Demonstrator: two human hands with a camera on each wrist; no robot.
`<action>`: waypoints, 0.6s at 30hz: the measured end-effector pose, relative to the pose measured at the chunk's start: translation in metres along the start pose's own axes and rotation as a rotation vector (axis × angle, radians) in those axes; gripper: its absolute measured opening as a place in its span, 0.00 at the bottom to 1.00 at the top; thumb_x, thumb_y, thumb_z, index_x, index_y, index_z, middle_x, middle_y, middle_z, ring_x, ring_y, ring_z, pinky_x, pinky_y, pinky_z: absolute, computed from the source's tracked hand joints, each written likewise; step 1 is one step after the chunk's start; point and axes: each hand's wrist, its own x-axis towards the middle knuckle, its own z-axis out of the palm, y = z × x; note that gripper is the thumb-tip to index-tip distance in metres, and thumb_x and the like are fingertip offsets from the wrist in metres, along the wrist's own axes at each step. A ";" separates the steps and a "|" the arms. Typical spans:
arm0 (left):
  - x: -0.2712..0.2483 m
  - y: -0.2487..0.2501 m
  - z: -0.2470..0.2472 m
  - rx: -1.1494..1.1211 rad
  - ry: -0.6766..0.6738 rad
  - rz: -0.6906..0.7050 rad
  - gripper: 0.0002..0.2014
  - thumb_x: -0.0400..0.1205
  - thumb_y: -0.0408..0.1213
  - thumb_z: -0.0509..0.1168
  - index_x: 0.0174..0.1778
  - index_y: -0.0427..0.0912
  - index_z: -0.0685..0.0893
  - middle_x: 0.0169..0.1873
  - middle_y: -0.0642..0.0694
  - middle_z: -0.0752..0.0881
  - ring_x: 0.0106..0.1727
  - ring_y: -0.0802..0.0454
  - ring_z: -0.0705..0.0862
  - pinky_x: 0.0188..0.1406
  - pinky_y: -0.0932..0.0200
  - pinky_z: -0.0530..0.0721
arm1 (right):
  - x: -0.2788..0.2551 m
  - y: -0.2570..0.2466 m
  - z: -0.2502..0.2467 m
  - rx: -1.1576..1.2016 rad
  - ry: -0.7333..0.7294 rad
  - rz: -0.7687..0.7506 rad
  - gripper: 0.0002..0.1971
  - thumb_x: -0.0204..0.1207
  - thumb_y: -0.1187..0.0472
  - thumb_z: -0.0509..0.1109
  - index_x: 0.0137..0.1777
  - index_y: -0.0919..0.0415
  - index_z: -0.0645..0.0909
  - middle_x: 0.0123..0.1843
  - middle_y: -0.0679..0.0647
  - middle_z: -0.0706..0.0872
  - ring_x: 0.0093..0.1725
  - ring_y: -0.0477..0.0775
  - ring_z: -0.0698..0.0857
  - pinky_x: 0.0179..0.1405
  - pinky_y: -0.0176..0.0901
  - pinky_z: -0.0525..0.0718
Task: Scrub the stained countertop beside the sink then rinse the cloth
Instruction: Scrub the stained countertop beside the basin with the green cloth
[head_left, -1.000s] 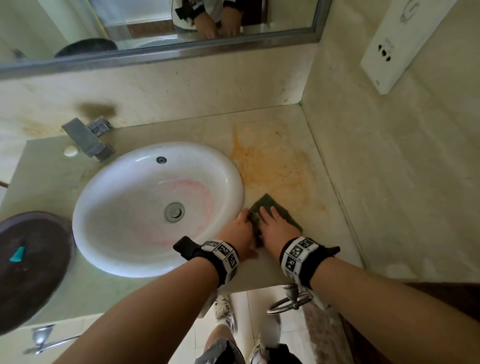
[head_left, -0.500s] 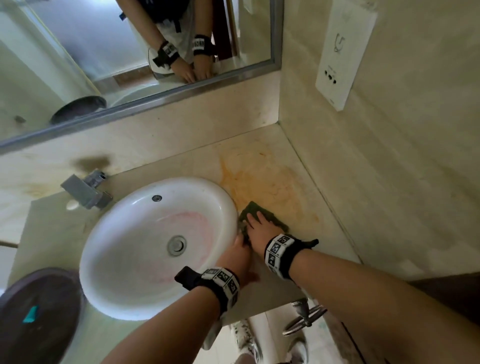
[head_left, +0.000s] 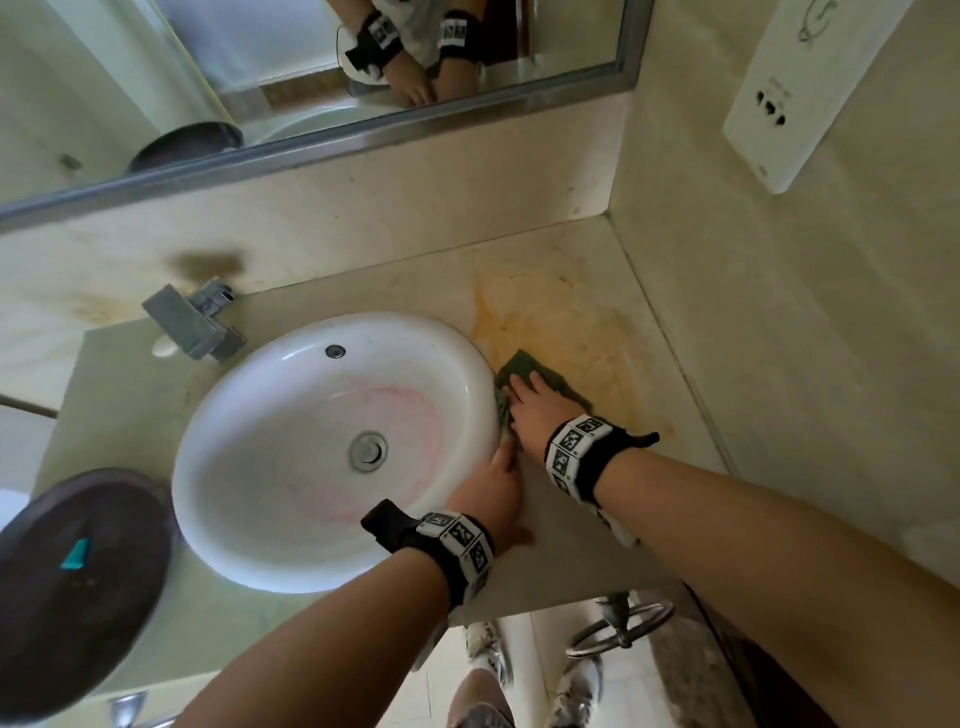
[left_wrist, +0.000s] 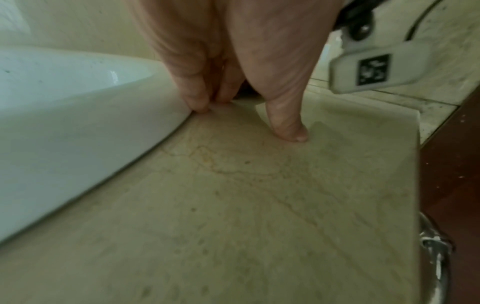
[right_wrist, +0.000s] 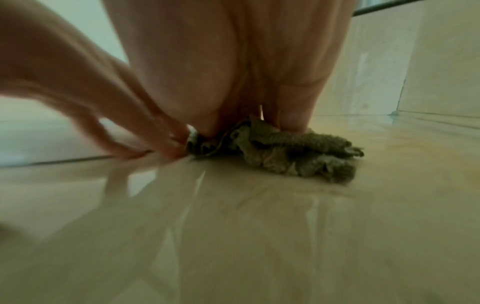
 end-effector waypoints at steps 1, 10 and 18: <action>0.000 0.001 -0.001 0.024 0.005 0.007 0.60 0.66 0.54 0.80 0.85 0.33 0.51 0.81 0.41 0.56 0.76 0.41 0.71 0.78 0.50 0.68 | -0.008 0.000 0.007 -0.016 -0.014 -0.014 0.27 0.87 0.60 0.45 0.86 0.58 0.47 0.88 0.50 0.42 0.86 0.61 0.42 0.84 0.60 0.54; 0.001 0.002 0.002 0.377 0.035 0.171 0.40 0.77 0.62 0.66 0.76 0.32 0.74 0.72 0.38 0.77 0.80 0.39 0.55 0.81 0.49 0.59 | -0.048 0.004 0.051 -0.165 -0.128 -0.087 0.27 0.86 0.58 0.47 0.85 0.57 0.50 0.87 0.55 0.39 0.85 0.66 0.41 0.82 0.63 0.56; -0.006 0.002 -0.003 0.107 0.080 0.063 0.59 0.69 0.57 0.76 0.85 0.34 0.49 0.83 0.39 0.48 0.83 0.40 0.57 0.83 0.50 0.55 | -0.009 -0.008 0.018 -0.021 -0.018 0.008 0.28 0.85 0.65 0.43 0.86 0.60 0.47 0.88 0.50 0.41 0.86 0.60 0.42 0.84 0.60 0.54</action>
